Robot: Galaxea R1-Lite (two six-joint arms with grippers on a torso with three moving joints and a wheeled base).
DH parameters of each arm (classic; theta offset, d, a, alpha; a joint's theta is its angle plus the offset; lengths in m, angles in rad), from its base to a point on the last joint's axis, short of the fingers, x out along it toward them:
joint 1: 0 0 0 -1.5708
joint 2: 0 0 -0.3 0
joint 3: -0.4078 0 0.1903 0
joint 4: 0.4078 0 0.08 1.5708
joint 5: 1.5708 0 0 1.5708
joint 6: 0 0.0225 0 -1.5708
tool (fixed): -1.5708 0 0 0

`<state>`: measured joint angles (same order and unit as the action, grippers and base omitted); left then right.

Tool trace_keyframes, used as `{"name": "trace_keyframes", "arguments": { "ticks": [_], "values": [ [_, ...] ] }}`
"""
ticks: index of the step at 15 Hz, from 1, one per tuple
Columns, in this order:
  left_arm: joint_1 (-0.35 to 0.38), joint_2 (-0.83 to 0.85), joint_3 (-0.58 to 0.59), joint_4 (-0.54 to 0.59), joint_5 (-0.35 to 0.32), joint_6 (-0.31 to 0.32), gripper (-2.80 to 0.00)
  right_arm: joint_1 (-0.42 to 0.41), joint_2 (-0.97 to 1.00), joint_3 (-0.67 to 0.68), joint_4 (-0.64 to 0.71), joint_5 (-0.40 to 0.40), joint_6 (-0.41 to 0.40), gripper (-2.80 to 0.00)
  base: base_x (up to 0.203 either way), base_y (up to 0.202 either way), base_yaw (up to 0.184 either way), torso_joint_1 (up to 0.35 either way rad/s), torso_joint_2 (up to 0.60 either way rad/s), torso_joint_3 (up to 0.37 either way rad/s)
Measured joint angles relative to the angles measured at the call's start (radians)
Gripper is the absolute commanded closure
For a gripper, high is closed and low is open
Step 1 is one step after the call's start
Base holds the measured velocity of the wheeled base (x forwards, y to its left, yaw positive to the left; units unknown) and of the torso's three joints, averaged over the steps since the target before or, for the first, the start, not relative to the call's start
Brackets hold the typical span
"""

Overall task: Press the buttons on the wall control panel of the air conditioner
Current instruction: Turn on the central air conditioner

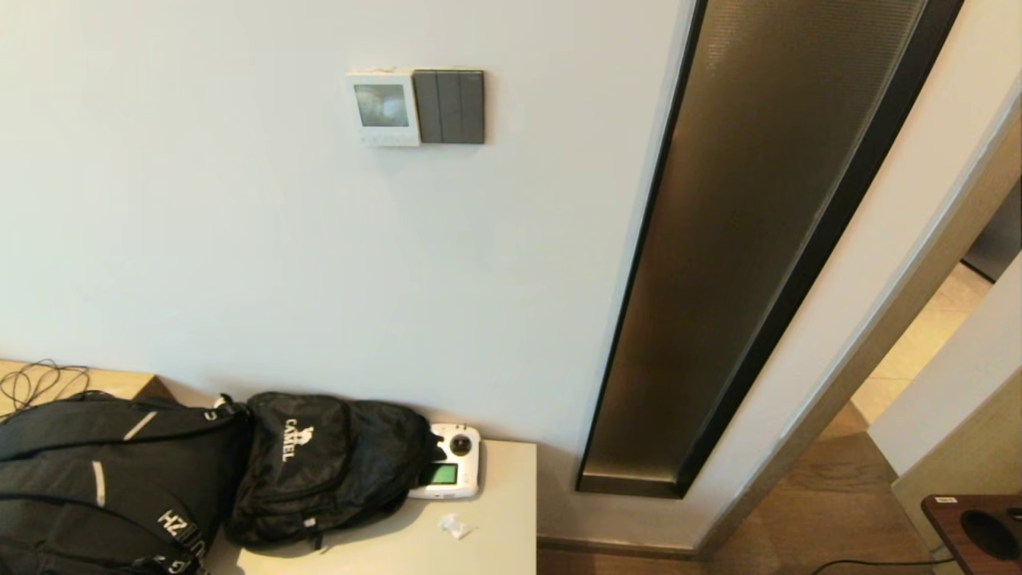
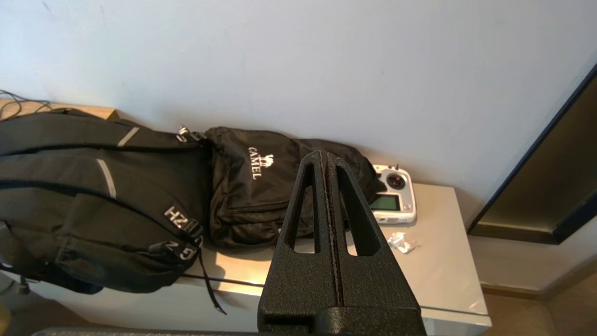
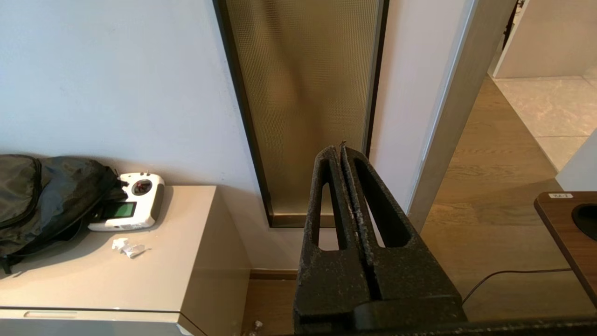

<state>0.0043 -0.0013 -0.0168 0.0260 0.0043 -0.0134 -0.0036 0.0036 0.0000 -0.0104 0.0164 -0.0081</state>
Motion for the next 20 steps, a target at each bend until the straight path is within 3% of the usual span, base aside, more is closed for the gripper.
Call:
{"name": "trace_keyframes", "arguments": {
  "ticks": [20],
  "values": [
    [0.001,0.011,-0.046,0.017,0.01,0.011,0.0,-0.001,0.0,0.0,0.0,0.0,-0.001,0.0,0.0,0.0,0.0,0.0,0.0,0.0]
  ]
}}
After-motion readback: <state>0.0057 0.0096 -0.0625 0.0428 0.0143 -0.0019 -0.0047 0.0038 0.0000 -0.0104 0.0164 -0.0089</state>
